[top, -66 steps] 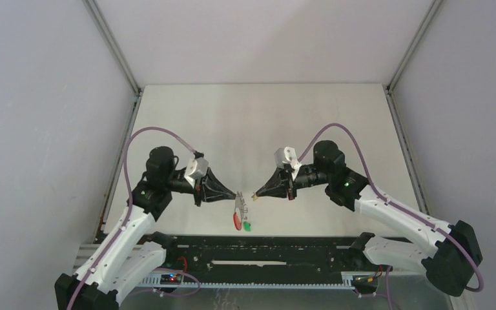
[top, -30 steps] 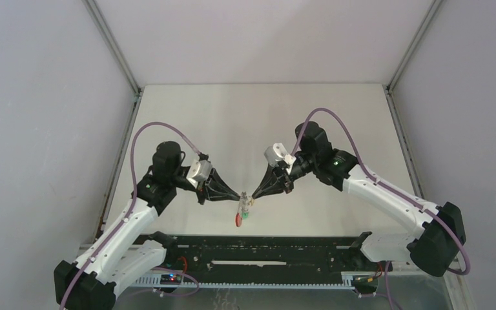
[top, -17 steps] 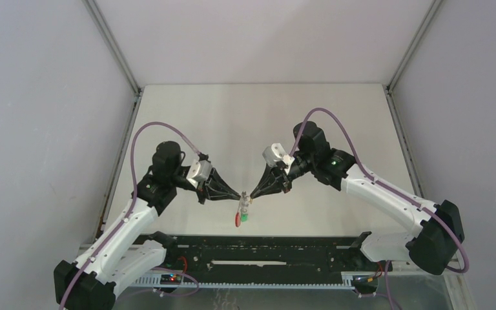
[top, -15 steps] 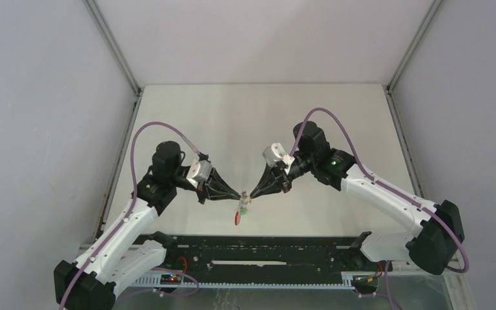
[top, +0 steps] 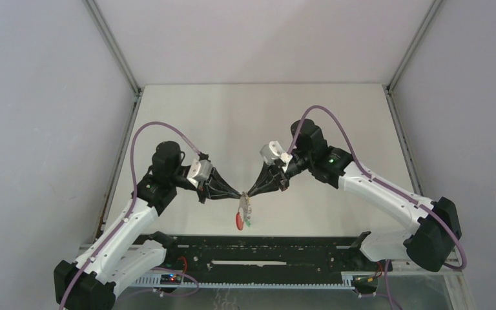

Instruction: Put the keys on the keyring

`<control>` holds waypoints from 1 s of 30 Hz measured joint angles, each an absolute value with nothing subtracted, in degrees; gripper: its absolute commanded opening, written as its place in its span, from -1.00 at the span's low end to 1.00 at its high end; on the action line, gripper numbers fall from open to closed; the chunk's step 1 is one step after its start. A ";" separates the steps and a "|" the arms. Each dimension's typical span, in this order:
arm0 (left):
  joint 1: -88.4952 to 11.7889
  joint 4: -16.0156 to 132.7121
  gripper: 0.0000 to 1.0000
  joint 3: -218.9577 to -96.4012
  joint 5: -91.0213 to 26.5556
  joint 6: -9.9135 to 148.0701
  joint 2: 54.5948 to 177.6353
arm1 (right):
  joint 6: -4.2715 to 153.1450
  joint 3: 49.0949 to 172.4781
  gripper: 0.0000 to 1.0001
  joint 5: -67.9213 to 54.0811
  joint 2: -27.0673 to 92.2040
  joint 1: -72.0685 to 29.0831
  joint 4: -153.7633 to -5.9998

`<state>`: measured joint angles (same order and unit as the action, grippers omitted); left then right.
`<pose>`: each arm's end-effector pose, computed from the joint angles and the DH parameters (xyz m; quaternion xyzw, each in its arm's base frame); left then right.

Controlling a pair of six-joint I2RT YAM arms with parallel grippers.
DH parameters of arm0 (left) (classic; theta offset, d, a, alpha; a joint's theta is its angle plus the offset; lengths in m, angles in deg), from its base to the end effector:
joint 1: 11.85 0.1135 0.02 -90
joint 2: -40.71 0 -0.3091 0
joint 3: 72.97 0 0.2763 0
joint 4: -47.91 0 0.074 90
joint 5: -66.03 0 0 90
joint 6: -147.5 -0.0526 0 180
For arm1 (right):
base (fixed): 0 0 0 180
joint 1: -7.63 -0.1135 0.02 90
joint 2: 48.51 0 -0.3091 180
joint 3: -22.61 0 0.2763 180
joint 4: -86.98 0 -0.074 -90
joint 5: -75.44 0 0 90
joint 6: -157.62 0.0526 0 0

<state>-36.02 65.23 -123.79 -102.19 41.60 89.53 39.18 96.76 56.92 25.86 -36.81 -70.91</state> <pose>0.1380 -0.1184 0.3334 0.5708 0.4485 -0.5342 0.4333 0.1771 0.2435 0.3756 -0.6621 0.3492 0.5434 0.3800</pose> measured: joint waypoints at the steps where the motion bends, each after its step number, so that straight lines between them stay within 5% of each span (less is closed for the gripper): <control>1: -36.02 65.21 -0.99 -123.79 -102.19 41.60 89.53 | 39.18 96.78 -1.00 56.94 25.94 -36.83 -70.89; 30: -36.02 64.38 -1.00 -123.79 -102.16 42.03 89.53 | 38.04 97.46 -1.00 57.12 26.29 -37.21 -68.95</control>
<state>-36.02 64.38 -123.79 -102.16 42.03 89.53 38.04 97.46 57.12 26.29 -37.21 -68.95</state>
